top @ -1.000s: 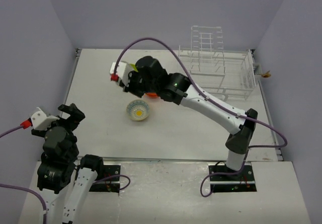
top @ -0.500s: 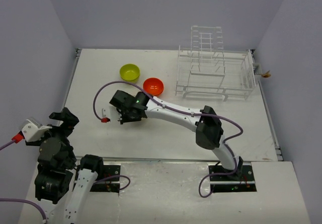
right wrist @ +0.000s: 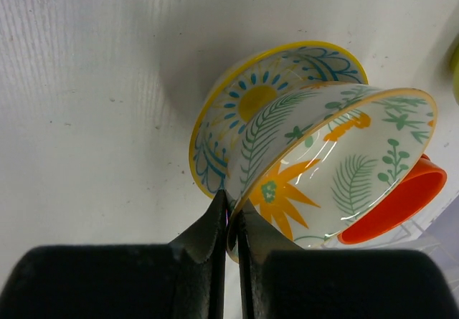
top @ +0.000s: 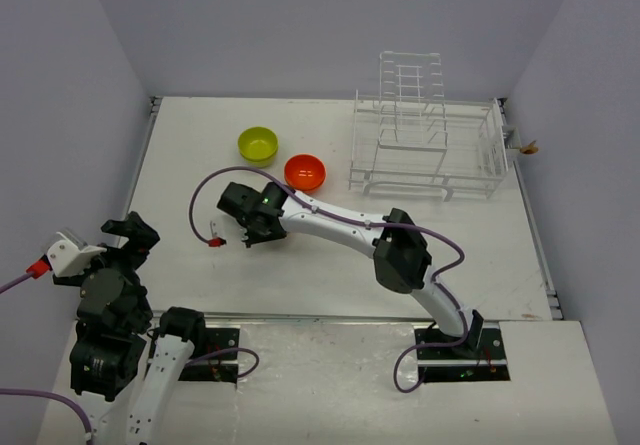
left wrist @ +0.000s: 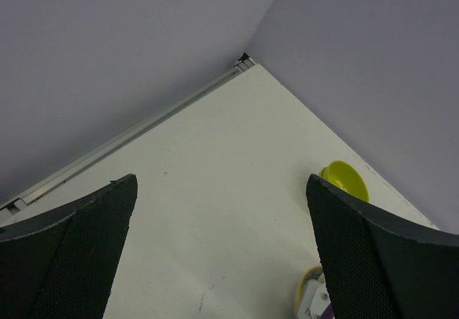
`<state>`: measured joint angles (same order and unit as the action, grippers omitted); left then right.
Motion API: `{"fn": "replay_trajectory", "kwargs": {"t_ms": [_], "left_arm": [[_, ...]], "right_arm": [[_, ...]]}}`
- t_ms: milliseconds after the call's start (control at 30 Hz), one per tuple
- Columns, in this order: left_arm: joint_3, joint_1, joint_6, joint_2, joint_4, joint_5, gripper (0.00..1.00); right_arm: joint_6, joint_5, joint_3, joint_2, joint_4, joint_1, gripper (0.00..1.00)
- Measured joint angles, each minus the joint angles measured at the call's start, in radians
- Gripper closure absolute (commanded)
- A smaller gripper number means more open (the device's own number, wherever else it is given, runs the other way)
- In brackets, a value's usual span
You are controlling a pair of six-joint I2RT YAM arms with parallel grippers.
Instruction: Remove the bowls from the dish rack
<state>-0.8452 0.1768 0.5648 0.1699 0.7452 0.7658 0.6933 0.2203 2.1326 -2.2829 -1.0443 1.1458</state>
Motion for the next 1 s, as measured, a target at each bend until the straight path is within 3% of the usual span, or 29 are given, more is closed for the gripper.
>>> {"fn": "replay_trajectory", "kwargs": {"t_ms": [200, 367, 467, 600, 867, 933, 1000], "left_arm": [[0.0, 0.0, 0.0, 0.001, 0.0, -0.003, 0.0], [0.0, 0.0, 0.0, 0.001, 0.0, -0.003, 0.0], [0.0, 0.0, 0.0, 0.001, 0.0, -0.003, 0.0], [0.0, 0.0, -0.001, 0.001, -0.001, -0.004, 0.0], [0.0, 0.0, -0.008, 0.016, -0.004, -0.013, 0.0], [0.002, 0.0, -0.013, 0.031, -0.012, -0.026, 0.0], [0.007, 0.0, -0.031, 0.06, -0.035, -0.052, 0.0]], "right_arm": [[0.007, 0.006, 0.0, -0.015, -0.005, -0.013, 0.91], [0.007, 0.023, 0.0, -0.031, -0.005, -0.018, 0.77], [0.006, 0.026, 0.0, -0.031, -0.001, -0.019, 0.75], [0.0, 0.035, -0.001, -0.031, 0.007, -0.016, 0.56], [-0.043, 0.055, -0.064, 0.063, 0.03, 0.005, 0.35], [-0.078, 0.058, -0.125, 0.159, 0.044, 0.005, 0.01], [-0.128, 0.05, -0.21, 0.294, 0.093, -0.002, 0.01]]}}
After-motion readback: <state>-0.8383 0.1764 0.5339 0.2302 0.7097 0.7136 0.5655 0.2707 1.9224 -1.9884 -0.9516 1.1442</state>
